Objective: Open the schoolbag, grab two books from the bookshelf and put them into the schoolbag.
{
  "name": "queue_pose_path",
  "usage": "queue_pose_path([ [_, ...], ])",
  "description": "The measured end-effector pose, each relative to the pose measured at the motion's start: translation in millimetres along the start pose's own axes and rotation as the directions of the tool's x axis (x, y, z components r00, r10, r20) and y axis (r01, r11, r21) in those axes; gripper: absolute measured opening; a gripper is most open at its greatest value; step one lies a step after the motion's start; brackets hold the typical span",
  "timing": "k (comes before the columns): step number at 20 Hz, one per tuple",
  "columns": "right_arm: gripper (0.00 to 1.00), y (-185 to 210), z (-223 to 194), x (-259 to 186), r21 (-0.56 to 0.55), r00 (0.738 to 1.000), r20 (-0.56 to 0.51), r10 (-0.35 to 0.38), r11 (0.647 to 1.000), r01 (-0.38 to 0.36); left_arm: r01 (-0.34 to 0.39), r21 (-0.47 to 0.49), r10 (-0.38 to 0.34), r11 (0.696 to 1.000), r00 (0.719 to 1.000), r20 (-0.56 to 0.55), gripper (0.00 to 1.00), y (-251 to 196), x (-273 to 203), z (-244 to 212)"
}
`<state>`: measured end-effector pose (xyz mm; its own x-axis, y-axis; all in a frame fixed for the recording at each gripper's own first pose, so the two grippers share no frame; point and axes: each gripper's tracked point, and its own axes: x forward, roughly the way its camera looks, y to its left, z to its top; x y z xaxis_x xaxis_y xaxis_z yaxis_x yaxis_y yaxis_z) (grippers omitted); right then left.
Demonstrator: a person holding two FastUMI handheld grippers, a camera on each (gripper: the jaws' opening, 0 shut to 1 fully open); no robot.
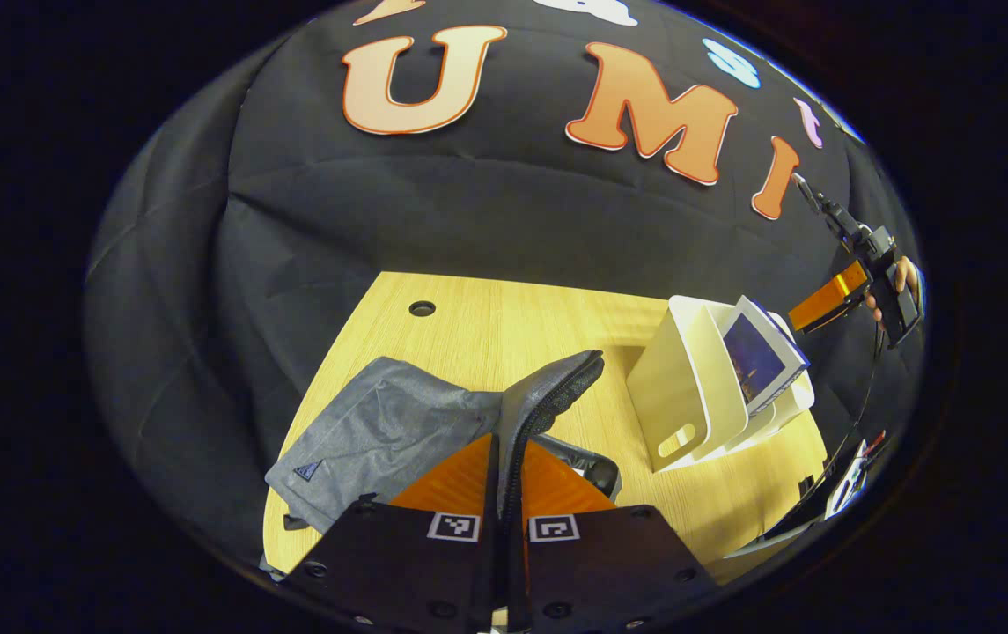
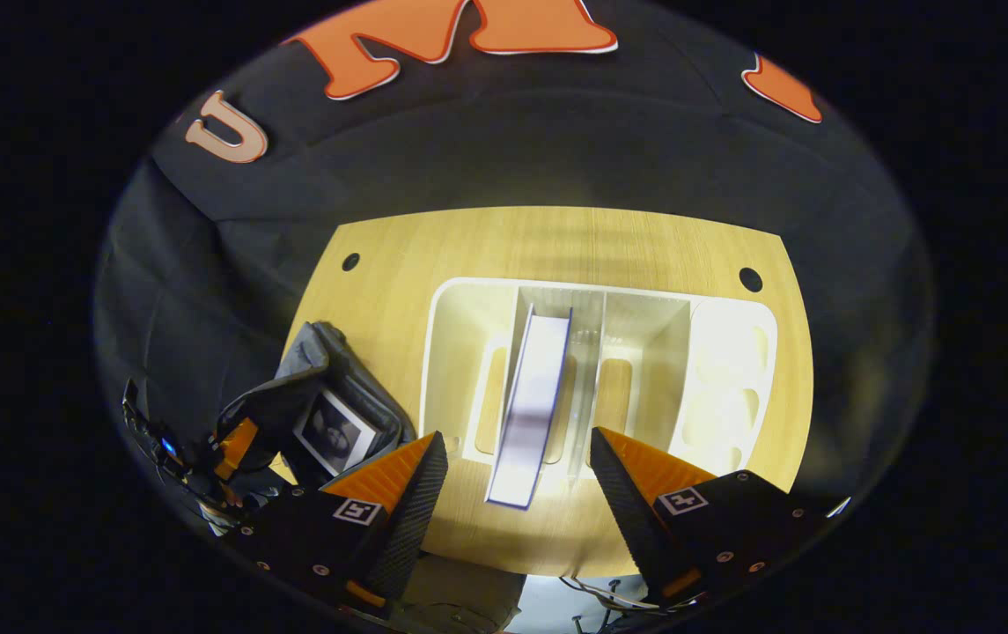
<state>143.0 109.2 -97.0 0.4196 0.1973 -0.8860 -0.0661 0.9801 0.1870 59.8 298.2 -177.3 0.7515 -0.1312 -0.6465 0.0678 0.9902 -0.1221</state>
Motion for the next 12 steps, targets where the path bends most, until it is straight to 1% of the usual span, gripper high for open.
queue_pose_path([
  [1,0.98,-6,0,10,-0.011,1.000,-0.016,-0.015,1.000,0.015,-0.013,0.000,0.013,1.000,1.000,0.000,0.07,0,-1,1],
  [5,0.91,-15,2,35,-0.034,0.996,-0.072,-0.045,0.999,0.042,-0.055,-0.002,0.055,0.998,0.999,0.001,0.06,-3,-6,1],
  [6,0.83,-14,5,38,-0.025,0.996,-0.075,-0.045,0.999,0.043,-0.052,-0.022,0.052,0.998,0.999,-0.001,0.06,-5,-8,-1],
  [7,0.78,-12,7,41,-0.024,0.996,-0.078,-0.047,0.999,0.046,-0.057,-0.030,0.057,0.998,0.998,-0.007,0.06,-8,-7,-2],
  [8,0.58,-11,9,41,-0.021,0.995,-0.080,-0.053,0.998,0.052,-0.065,-0.023,0.065,0.998,0.998,-0.003,0.06,-9,-7,-2],
  [9,0.61,-13,9,43,-0.017,0.994,-0.081,-0.068,0.998,0.067,-0.071,-0.016,0.071,0.997,0.997,-0.003,0.06,-10,-9,-5],
  [10,0.47,-14,11,36,-0.012,0.994,-0.078,-0.076,0.997,0.075,-0.076,-0.011,0.076,0.997,0.997,-0.001,0.06,-10,-14,-6],
  [11,0.44,-18,10,41,-0.008,0.993,-0.081,-0.085,0.996,0.085,-0.080,-0.011,0.080,0.997,0.997,0.000,0.06,-10,-16,-6],
  [12,0.37,-19,9,42,0.004,0.992,-0.081,-0.092,0.996,0.093,-0.081,-0.014,0.081,0.997,0.997,0.000,0.06,-10,-15,-6],
])
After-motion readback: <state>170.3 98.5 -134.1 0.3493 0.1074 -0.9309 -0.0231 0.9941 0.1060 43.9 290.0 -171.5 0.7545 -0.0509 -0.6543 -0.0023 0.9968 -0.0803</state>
